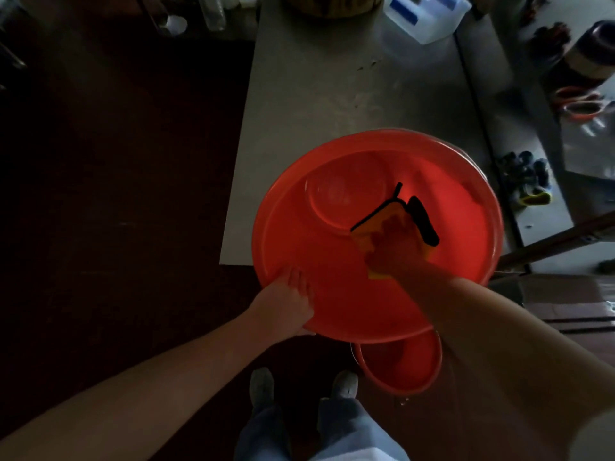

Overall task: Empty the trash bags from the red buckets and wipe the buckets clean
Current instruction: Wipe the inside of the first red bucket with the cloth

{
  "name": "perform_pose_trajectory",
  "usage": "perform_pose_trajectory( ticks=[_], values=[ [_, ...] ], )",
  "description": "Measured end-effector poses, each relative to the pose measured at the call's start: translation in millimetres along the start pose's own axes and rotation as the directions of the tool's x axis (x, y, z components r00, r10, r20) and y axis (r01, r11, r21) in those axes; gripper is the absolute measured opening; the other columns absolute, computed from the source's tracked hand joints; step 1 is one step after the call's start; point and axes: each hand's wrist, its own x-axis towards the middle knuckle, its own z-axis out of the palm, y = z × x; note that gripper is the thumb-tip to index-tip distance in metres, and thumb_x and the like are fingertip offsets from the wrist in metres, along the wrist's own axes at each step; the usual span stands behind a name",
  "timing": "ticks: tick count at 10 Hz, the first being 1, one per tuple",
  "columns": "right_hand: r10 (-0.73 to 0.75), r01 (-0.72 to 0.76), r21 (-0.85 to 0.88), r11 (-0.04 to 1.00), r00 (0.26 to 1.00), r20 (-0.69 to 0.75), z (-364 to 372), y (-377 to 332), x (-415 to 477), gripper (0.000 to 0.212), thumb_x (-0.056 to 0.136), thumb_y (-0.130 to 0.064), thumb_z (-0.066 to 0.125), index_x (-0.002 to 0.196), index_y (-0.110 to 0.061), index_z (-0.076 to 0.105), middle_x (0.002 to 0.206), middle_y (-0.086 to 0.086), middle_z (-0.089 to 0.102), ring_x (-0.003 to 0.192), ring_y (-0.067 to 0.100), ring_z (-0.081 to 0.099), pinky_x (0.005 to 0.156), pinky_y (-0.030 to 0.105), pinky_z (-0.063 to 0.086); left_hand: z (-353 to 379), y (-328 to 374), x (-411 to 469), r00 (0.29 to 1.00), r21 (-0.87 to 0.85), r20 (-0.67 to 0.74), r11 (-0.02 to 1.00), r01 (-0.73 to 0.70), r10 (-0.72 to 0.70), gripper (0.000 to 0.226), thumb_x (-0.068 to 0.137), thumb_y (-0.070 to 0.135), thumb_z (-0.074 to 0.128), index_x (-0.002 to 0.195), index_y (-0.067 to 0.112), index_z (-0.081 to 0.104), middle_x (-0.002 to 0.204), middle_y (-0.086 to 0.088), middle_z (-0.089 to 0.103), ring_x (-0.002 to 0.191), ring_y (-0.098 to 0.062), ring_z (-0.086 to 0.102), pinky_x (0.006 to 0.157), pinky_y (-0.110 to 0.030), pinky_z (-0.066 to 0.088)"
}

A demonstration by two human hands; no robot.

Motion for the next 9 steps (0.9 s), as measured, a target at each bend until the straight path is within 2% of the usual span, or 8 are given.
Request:
perform_pose_trajectory(
  ticks=[1, 2, 3, 4, 6, 7, 8, 9],
  values=[
    [0.422, -0.170, -0.644, 0.746, 0.868, 0.260, 10, -6, -14, 0.060, 0.092, -0.064, 0.038, 0.110, -0.013, 0.064, 0.116, 0.007, 0.062, 0.110, 0.026, 0.058, 0.095, 0.043, 0.041, -3, -2, 4, 1.000, -0.132, -0.002, 0.991, -0.017, 0.017, 0.100, 0.079, 0.082, 0.050, 0.124, -0.007, 0.061, 0.126, -0.032, 0.061, 0.118, -0.044, 0.059, 0.106, -0.055, 0.041],
    [0.673, -0.337, -0.803, 0.491, 0.732, 0.105, 43, -26, -26, 0.054, 0.079, -0.057, 0.049, 0.117, -0.026, 0.072, 0.117, 0.015, 0.069, 0.111, 0.039, 0.064, 0.093, 0.055, 0.051, -1, 1, 11, 0.991, -0.172, -0.130, 0.983, -0.057, 0.034, 0.090, 0.077, 0.081, 0.054, 0.112, -0.001, 0.069, 0.112, -0.026, 0.068, 0.107, -0.041, 0.063, 0.098, -0.053, 0.045],
    [0.603, -0.189, -0.859, 0.475, 0.781, 0.161, 73, -36, -35, 0.064, 0.083, -0.057, 0.030, 0.132, -0.031, 0.062, 0.126, 0.017, 0.063, 0.115, 0.045, 0.060, 0.096, 0.059, 0.046, -8, -4, 9, 0.990, -0.209, -0.123, 0.974, -0.091, 0.067, 0.083, 0.079, 0.079, 0.052, 0.106, 0.004, 0.071, 0.108, -0.021, 0.070, 0.103, -0.037, 0.063, 0.097, -0.051, 0.045],
    [0.585, -0.163, -0.917, 0.365, 0.806, 0.089, 59, -50, -45, 0.067, 0.092, -0.064, 0.019, 0.154, -0.038, 0.024, 0.158, 0.003, 0.031, 0.145, 0.035, 0.027, 0.115, 0.056, 0.020, -11, -13, 3, 0.991, -0.179, -0.105, 0.978, -0.103, 0.085, 0.080, 0.080, 0.081, 0.049, 0.099, 0.007, 0.074, 0.102, -0.019, 0.070, 0.098, -0.035, 0.064, 0.094, -0.048, 0.046],
    [0.703, -0.170, -0.977, 0.129, 0.710, -0.031, 18, -82, -63, 0.068, 0.097, -0.062, 0.026, 0.159, -0.036, 0.018, 0.169, 0.007, 0.009, 0.155, 0.034, 0.001, 0.119, 0.058, -0.007, -23, -20, 2, 0.989, -0.189, -0.108, 0.974, -0.124, 0.105, 0.078, 0.088, 0.076, 0.042, 0.107, 0.004, 0.067, 0.106, -0.017, 0.067, 0.099, -0.032, 0.061, 0.091, -0.044, 0.044],
    [0.739, -0.212, -0.967, 0.139, 0.672, -0.041, 25, -93, -68, 0.067, 0.099, -0.061, 0.022, 0.160, -0.036, 0.014, 0.170, 0.005, 0.005, 0.155, 0.034, -0.004, 0.118, 0.060, -0.008, -31, -23, 4, 0.988, -0.171, -0.082, 0.975, -0.141, 0.128, 0.073, 0.090, 0.075, 0.040, 0.103, 0.008, 0.067, 0.101, -0.012, 0.067, 0.094, -0.029, 0.061, 0.085, -0.041, 0.041],
    [0.745, -0.292, -0.905, 0.309, 0.666, 0.040, 50, -115, -78, 0.075, 0.095, -0.073, 0.020, 0.160, -0.038, 0.008, 0.170, -0.002, 0.004, 0.155, 0.030, -0.002, 0.120, 0.059, -0.001, -35, -27, 4, 0.988, -0.171, -0.050, 0.973, -0.155, 0.148, 0.067, 0.089, 0.076, 0.041, 0.097, 0.014, 0.068, 0.095, -0.006, 0.068, 0.088, -0.027, 0.063, 0.082, -0.040, 0.040],
    [0.724, -0.314, -0.852, 0.418, 0.682, 0.104, 60, -123, -88, 0.091, 0.085, -0.087, 0.025, 0.160, -0.041, 0.002, 0.170, -0.005, 0.001, 0.156, 0.028, -0.003, 0.122, 0.055, -0.001, -35, -29, 3, 0.987, -0.179, -0.055, 0.971, -0.156, 0.149, 0.065, 0.089, 0.075, 0.043, 0.094, 0.015, 0.068, 0.095, -0.005, 0.069, 0.089, -0.027, 0.064, 0.084, -0.040, 0.041]
  ],
)
